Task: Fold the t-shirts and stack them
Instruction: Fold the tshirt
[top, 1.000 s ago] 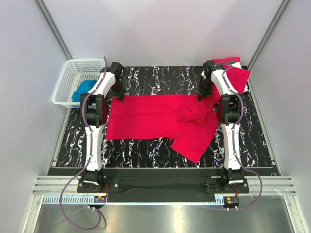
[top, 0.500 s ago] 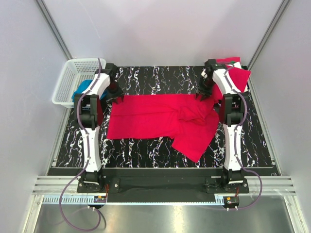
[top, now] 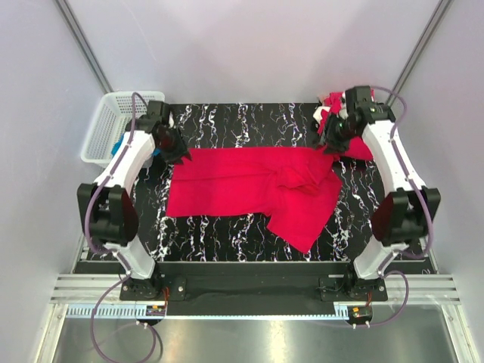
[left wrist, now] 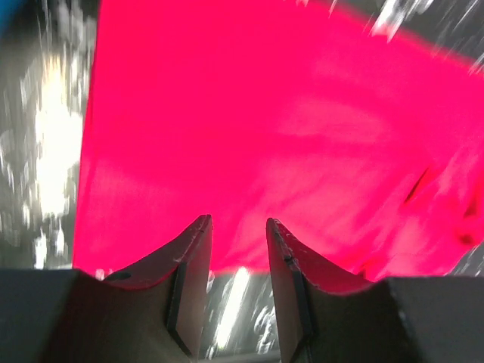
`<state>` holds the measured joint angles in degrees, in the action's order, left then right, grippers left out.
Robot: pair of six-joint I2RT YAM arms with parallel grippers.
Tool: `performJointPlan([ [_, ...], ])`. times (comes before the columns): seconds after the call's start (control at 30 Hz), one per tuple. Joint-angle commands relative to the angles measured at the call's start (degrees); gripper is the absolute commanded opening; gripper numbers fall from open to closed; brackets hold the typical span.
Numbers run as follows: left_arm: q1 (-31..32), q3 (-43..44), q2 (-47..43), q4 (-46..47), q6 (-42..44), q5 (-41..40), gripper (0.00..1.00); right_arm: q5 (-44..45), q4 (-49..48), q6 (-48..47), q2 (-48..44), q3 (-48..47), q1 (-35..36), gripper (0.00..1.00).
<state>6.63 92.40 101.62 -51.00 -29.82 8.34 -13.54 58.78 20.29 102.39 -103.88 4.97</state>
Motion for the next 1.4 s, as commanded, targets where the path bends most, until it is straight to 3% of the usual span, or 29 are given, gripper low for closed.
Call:
performJointPlan([
  [0.0,0.57,-14.3,-10.82,1.52,-1.02,1.59,0.4,-3.6,-3.85,4.13,-12.08,20.92,0.21,0.44],
  [0.2,0.66,-29.79,-22.69,5.29,-3.93,3.44,0.42,-5.54,-3.6,7.65,-23.71,37.06,1.88,0.43],
  [0.57,0.84,-40.27,-27.88,6.18,-5.24,6.25,0.43,-3.07,4.5,13.54,-34.0,48.67,9.96,0.42],
  [1.17,0.75,-40.37,-30.61,5.04,-5.16,5.72,0.44,-4.91,0.73,24.61,-41.48,64.66,15.59,0.45],
  [1.37,0.84,-39.67,-30.61,4.42,-4.89,5.99,0.43,-3.78,-3.49,27.69,-38.41,65.91,17.26,0.46],
])
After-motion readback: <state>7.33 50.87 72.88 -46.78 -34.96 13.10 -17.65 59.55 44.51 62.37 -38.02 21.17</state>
